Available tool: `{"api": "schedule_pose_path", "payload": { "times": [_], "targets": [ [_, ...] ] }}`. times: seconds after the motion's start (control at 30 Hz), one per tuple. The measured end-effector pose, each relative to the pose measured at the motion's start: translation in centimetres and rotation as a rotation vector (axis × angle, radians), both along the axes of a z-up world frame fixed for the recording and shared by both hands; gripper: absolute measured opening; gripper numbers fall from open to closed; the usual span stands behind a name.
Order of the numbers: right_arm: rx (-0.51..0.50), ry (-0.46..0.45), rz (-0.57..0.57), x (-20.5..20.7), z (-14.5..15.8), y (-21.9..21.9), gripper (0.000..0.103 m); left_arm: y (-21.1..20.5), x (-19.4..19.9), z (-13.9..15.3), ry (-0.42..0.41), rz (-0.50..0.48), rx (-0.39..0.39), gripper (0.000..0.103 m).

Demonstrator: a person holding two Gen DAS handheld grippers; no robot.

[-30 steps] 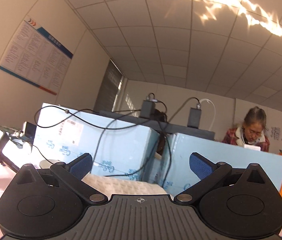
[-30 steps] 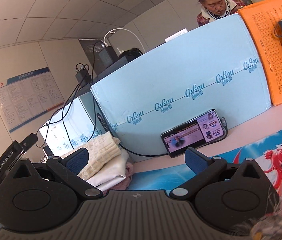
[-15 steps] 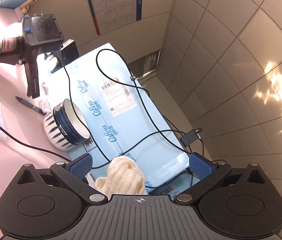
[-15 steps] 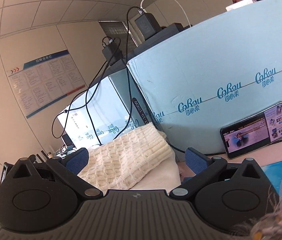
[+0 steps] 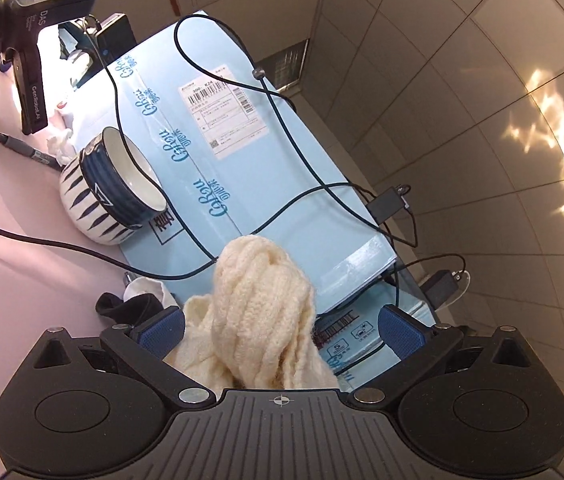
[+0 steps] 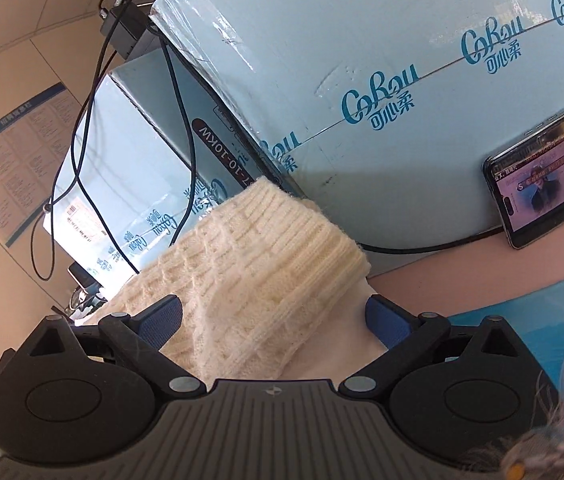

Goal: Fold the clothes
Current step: 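Reach both grippers to the cream knit sweater on the clothes stack and close, then lift the cream sweater with both grippers and carry it onto the anime mat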

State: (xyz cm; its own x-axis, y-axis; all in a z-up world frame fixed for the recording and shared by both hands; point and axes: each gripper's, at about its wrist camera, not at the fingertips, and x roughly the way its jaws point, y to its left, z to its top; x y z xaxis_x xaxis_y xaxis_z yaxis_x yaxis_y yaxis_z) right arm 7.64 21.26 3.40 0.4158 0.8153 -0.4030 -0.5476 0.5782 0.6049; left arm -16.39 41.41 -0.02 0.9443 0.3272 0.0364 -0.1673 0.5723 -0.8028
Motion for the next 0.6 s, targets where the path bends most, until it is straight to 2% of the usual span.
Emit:
{"api": "schedule_pose_path", "payload": {
  "times": [0.07,0.13,0.17,0.23,0.27,0.33,0.43,0.6],
  "targets": [
    [-0.019,-0.016,-0.039,-0.1,0.1,0.4,0.088,-0.2,0.5,0.2,0.045,0.011,0.031,0.103],
    [-0.053,-0.063,-0.062,-0.5,0.4,0.8,0.071,-0.5,0.8,0.2,0.081,0.028,0.054,0.103],
    [-0.056,-0.083,-0.057,-0.7,0.5,0.9,0.067,-0.6,0.9,0.2,0.097,0.036,0.063,0.103],
    [-0.060,-0.122,-0.046,-1.1,0.7,1.0,0.043,-0.7,1.1,0.1,0.128,0.049,0.076,0.099],
    [-0.055,-0.130,-0.026,-1.4,0.8,1.0,0.037,-0.8,1.2,0.1,0.145,0.058,0.085,0.099],
    [-0.073,-0.159,-0.027,-2.1,1.2,1.2,0.031,-1.0,1.3,0.1,0.158,0.068,0.103,0.094],
    [-0.103,-0.213,-0.027,-3.2,1.7,1.3,0.027,-1.3,1.4,0.2,0.169,0.084,0.132,0.088],
    [-0.101,-0.233,-0.030,-3.9,2.3,1.2,0.025,-1.7,1.5,0.4,0.187,0.110,0.181,0.065]
  ]
}}
